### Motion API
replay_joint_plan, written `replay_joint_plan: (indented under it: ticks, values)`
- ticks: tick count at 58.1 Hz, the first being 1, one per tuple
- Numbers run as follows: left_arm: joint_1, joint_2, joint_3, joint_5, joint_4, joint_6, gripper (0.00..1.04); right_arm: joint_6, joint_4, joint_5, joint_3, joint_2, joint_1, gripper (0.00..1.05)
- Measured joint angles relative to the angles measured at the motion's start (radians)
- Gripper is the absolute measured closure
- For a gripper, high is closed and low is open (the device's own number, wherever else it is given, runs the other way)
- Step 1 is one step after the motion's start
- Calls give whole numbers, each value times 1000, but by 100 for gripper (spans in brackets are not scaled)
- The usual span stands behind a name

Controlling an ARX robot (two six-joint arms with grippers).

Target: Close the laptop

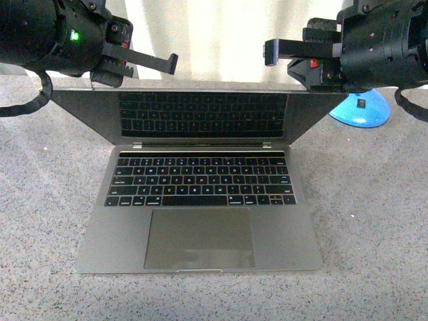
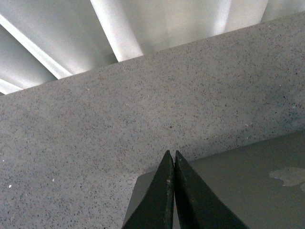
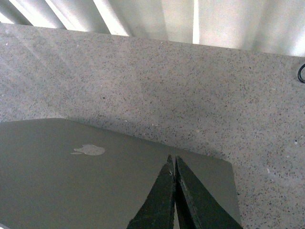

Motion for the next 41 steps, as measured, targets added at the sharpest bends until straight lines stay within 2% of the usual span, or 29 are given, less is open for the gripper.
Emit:
replay_joint_plan:
  ticks: [41]
  values:
    - [-5,-4,-44,0,-28,-10,101,69,76,21,-96,-1,27,104]
